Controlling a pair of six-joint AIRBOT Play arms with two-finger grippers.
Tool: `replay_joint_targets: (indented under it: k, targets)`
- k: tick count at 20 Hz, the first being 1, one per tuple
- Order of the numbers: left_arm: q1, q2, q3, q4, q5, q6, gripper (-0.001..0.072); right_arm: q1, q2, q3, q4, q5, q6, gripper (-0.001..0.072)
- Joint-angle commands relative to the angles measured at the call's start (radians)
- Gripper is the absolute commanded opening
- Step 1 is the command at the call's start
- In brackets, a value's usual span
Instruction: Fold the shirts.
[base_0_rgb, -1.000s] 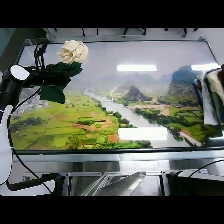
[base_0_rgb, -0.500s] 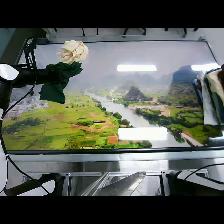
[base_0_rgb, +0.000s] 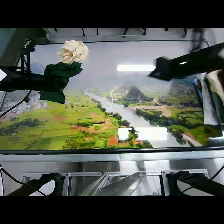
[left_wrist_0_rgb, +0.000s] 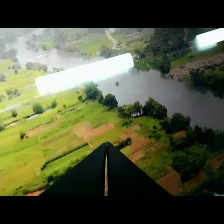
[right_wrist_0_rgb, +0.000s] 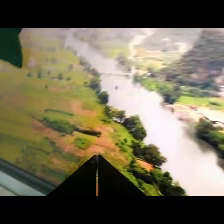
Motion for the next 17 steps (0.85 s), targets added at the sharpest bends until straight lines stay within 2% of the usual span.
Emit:
replay_joint_targets:
  k: [1,17]
  targets:
    - [0.002,0.037,0.000,0.004,-0.062,-0.014,0.0010,0.267,-0.066,-0.061,-0.041,-0.180,0.030,0.0018]
    - [0.016,0.075,0.000,0.026,-0.080,-0.016,0.0010,0.290,-0.109,-0.061,-0.031,-0.136,0.030,0.0019]
